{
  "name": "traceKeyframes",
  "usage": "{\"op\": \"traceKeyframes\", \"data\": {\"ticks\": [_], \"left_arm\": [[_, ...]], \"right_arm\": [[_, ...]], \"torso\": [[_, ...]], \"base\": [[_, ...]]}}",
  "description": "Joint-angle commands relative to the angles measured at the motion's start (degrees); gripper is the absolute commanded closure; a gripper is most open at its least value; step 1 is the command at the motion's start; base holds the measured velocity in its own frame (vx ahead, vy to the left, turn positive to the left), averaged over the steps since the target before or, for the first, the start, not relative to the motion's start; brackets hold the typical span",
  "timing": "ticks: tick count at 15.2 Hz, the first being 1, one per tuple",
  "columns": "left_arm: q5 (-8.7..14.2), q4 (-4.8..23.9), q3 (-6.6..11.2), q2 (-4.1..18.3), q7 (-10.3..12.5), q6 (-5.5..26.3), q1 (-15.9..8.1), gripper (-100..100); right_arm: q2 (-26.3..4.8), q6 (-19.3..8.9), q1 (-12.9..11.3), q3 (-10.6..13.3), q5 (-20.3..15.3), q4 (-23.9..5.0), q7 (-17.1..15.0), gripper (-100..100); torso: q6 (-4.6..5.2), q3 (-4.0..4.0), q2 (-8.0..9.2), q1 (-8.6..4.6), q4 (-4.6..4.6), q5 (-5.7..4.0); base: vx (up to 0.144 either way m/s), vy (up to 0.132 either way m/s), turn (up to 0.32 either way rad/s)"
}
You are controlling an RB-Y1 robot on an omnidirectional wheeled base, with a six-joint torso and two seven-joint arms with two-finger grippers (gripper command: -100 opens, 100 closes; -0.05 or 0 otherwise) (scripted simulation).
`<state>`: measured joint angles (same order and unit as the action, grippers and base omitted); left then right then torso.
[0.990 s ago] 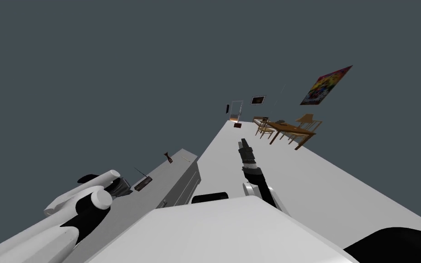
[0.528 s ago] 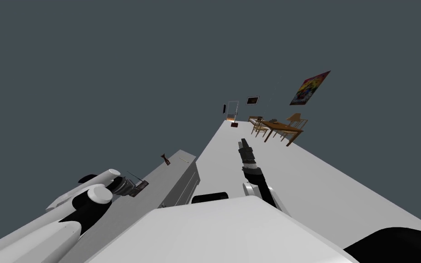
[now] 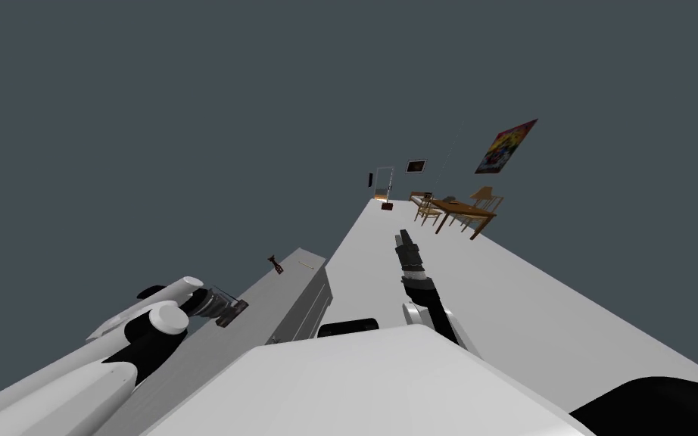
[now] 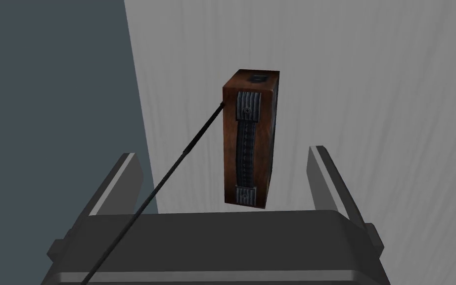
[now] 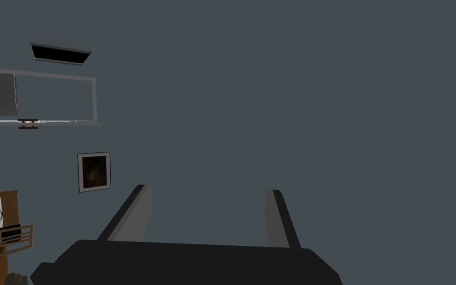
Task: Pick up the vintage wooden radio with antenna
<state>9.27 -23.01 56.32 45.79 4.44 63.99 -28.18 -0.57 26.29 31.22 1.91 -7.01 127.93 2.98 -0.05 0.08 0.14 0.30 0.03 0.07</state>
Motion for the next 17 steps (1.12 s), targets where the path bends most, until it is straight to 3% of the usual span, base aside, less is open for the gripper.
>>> {"op": "traceKeyframes", "data": {"ticks": [1, 2, 3, 4, 7, 9, 10, 12, 13, 14, 16, 17], "left_arm": [[0.9, 2.7, -2.86, 1.1, 0.9, -1.6, -0.9, -100], [0.9, 2.7, -3.95, 1.1, 0.9, -1.6, -0.9, -100], [3.6, 1.0, -5.36, 0.8, 3.7, -2.1, -0.9, -100], [4.5, 1.0, -6.69, 0.8, 4.5, -2.1, -0.9, -100], [5.2, 4.7, -10.94, 0.8, 5.1, -2.1, -0.9, -100], [5.2, 1.0, -11.14, 0.8, 5.1, -2.1, -0.9, -100], [5.2, 2.6, -11.14, 0.8, 5.1, -2.1, -0.9, -100], [5.2, 1.0, -11.14, 0.8, 5.1, -2.1, -0.9, -100], [5.3, 0.9, -13.15, -0.7, 6.4, -2.3, -1.7, -100], [5.3, -0.1, -13.15, -0.7, 6.4, -2.3, -1.7, -100], [5.3, 0.9, -13.15, -0.7, 6.4, -2.3, -1.7, -100], [5.4, 1.0, -15.25, -1.9, 7.7, -2.7, -2.8, -100]], "right_arm": [[0.0, 0.0, 0.0, 0.0, 0.0, 0.0, 0.0, 0], [0.0, 0.0, 0.0, 0.0, 0.0, 0.0, 0.0, 0], [0.0, 0.0, 0.0, 0.0, 0.0, 0.0, 0.0, 0], [0.0, 0.0, 0.0, 0.0, 0.0, 0.0, 0.0, 0], [0.0, 0.0, 0.0, 0.0, 0.0, 0.0, 0.0, 0], [0.0, 0.0, 0.0, 0.0, 0.0, 0.0, 0.0, 0], [0.0, 0.0, 0.0, 0.0, 0.0, 0.0, 0.0, 0], [0.0, 0.0, 0.0, 0.0, 0.0, 0.0, 0.0, 0], [0.0, 0.0, 0.0, 0.0, 0.0, 0.0, 0.0, 0], [0.0, 0.0, 0.0, 0.0, 0.0, 0.0, 0.0, 0], [0.0, 0.0, 0.0, 0.0, 0.0, 0.0, 0.0, 0], [0.0, 0.0, 0.0, 0.0, 0.0, 0.0, 0.0, 0]], "torso": [[0.00, 0.00, 0.00, 0.00, 0.00, 0.00], [0.00, -0.01, -0.02, -0.05, 0.00, -0.01], [0.00, -0.04, -0.07, -0.12, -0.01, -0.02], [0.01, -0.03, -0.06, -0.08, -0.01, -0.03], [0.00, -0.02, -0.03, -0.08, -0.01, -0.01], [0.01, -0.06, -0.12, -0.19, -0.02, -0.04], [0.02, -0.09, -0.16, -0.23, -0.02, -0.07], [0.01, -0.11, -0.19, -0.26, -0.04, -0.05], [0.00, -0.11, -0.19, -0.26, -0.04, -0.05], [-0.02, -0.11, -0.18, -0.21, -0.04, -0.03], [0.01, -0.10, -0.17, -0.13, -0.04, -0.03], [0.01, -0.09, -0.16, -0.15, -0.04, -0.03]], "base": [[-0.031, 0.034, -0.003], [-0.014, 0.016, 0.000], [-0.030, 0.044, 0.012], [-0.051, 0.057, 0.000], [-0.027, 0.029, -0.004], [0.000, 0.000, 0.000], [0.006, -0.004, -0.004], [0.003, -0.002, -0.001], [0.001, 0.021, 0.122], [-0.005, 0.034, 0.137], [-0.009, 0.025, 0.014], [-0.007, 0.032, 0.095]]}}
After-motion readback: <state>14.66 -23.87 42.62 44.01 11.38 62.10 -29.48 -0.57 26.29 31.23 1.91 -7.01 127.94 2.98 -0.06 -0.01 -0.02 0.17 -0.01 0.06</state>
